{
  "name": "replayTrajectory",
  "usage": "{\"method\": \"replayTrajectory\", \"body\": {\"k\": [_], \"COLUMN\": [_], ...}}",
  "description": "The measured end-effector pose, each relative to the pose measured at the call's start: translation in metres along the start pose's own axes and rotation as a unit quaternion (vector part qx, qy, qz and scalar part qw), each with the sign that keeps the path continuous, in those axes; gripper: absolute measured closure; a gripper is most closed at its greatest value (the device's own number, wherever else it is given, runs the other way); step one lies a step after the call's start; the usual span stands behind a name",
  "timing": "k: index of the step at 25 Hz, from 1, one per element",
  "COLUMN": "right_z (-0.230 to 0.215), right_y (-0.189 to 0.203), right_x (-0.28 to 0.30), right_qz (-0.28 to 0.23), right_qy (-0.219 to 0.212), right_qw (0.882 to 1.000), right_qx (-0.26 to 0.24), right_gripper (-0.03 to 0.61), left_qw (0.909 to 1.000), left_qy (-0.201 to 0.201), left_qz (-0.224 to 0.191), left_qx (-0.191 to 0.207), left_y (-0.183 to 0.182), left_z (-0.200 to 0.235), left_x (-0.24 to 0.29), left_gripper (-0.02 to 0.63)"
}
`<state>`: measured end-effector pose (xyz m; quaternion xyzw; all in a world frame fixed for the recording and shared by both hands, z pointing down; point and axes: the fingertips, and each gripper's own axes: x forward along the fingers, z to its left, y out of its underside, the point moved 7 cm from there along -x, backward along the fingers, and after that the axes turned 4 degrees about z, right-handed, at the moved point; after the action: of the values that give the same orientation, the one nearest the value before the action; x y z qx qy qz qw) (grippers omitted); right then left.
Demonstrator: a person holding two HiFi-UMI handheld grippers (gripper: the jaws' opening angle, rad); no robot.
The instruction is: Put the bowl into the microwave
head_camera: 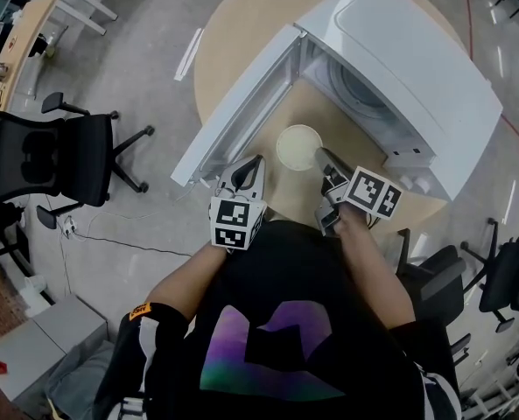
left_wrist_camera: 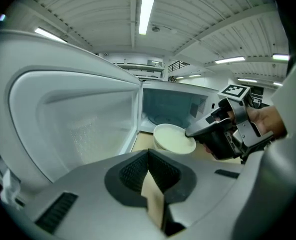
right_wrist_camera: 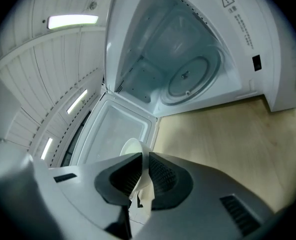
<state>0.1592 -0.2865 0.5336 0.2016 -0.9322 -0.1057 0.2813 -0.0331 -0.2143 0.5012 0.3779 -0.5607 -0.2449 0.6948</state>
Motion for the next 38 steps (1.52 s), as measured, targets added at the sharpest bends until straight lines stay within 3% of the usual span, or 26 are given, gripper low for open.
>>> {"method": "replayTrajectory", "body": {"k": [21, 38], "right_z": [0.005, -0.02], "right_y": [-0.058, -0.085], "right_x": [-0.021, -0.024], "right_qz": [-0.127, -0.23], "right_qy": [0.024, 0.052], "right_qw": [0.991, 0.966], "right_qx": [0.041, 0.102], "right_gripper": [0.523, 0.523], "left_qw": [0.9974, 0.9958], "left_qy": [0.057, 0.082], "left_qz": [-0.033, -0.022], "left_qx": [0.031, 0.033], "left_y": [-0.064, -0.092], "left_z": [-0.023, -0.043], "left_x": [0.042, 0.085], "left_gripper": [0.568, 0.568]}}
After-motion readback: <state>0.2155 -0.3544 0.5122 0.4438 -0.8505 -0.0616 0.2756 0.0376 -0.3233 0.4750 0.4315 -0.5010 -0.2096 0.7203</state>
